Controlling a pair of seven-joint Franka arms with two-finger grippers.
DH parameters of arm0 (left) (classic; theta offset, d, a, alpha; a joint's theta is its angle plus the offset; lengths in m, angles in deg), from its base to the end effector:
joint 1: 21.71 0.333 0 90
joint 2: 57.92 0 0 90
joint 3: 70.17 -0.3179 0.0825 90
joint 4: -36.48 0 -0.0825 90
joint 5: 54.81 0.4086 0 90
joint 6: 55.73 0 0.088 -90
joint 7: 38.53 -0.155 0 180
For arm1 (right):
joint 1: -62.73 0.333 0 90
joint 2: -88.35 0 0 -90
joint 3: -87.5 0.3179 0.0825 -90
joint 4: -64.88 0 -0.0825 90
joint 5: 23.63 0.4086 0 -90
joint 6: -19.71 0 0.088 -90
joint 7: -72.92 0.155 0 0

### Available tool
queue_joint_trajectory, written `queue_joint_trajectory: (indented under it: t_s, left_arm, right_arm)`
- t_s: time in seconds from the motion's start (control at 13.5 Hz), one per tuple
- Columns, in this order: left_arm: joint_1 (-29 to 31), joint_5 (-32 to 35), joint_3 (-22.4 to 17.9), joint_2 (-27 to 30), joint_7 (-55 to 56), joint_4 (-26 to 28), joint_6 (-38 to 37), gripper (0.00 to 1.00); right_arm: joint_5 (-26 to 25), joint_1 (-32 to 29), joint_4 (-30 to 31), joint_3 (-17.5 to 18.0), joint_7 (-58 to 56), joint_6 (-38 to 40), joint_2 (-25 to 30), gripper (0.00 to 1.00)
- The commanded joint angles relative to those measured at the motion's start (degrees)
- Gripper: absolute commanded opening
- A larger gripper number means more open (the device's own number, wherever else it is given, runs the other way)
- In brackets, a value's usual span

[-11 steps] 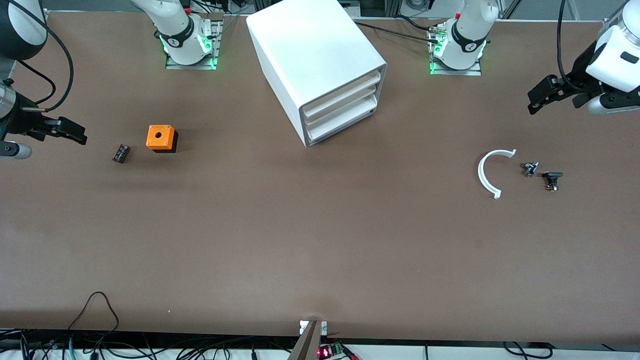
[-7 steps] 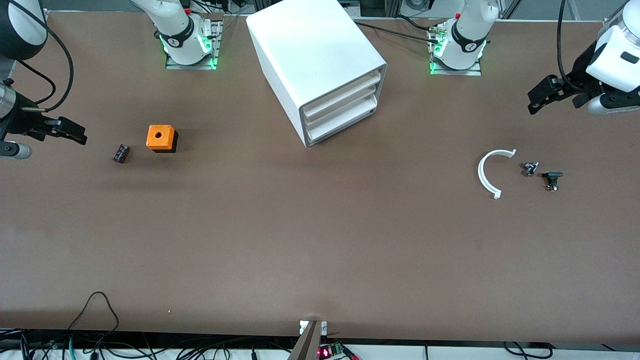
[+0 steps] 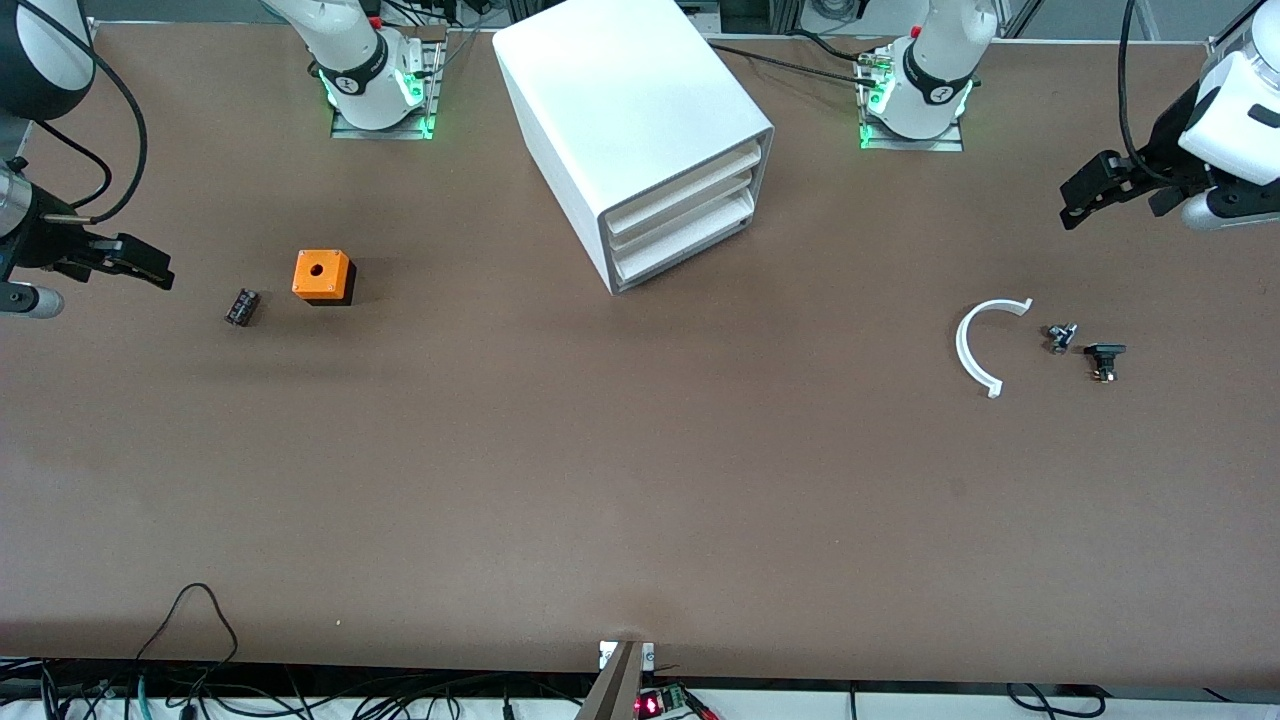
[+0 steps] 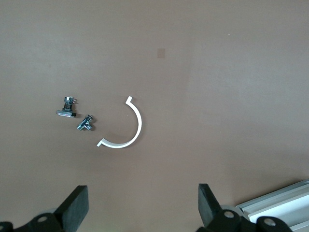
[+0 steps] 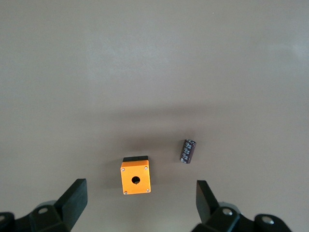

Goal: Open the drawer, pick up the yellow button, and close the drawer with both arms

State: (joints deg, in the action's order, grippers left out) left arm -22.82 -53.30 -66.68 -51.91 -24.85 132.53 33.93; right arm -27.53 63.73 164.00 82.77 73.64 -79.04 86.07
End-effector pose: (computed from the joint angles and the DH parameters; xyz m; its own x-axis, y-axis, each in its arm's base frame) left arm 0.5429 -0.0410 0.5844 0.9874 0.1582 0.0011 0.1582 -0.9868 -0.0334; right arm 0.5909 -0.0475 0.4890 0.9967 -0.0673 -0.0456 -0.0639 -0.9955 0.0705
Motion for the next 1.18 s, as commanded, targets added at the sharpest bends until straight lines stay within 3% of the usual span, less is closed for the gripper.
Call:
queue_joint_trajectory:
  t_s: [0.0,0.3,0.44,0.74,0.89,1.11]
  left_arm:
    - [0.3,-1.1,0.6,-1.8,-1.6,-2.4,-1.0,1.00]
    - [-0.8,-1.0,1.5,-2.3,-0.8,-2.5,-1.6,1.00]
    - [-0.1,-1.1,2.9,-4.1,-0.6,-2.4,-2.3,1.00]
    - [-0.4,-1.1,6.3,-5.2,-1.2,-1.6,-2.4,1.00]
    - [-0.5,-1.2,8.8,-10.2,-1.5,-1.5,-2.4,1.00]
    - [1.8,-11.9,8.9,-13.2,-2.9,-1.8,-3.2,1.00]
  right_arm:
    - [1.0,0.2,0.8,0.7,-0.2,-0.2,1.5,1.00]
    - [2.0,0.2,0.5,1.9,-0.1,-0.2,1.5,1.00]
    - [4.3,0.2,0.5,1.7,-0.1,-0.3,1.5,1.00]
    - [4.2,0.2,0.5,1.7,-0.6,-0.1,1.4,1.00]
    - [4.2,0.2,0.3,1.7,-0.3,-0.2,1.1,1.00]
    - [4.2,0.2,-0.2,1.8,-1.2,-0.2,0.3,1.00]
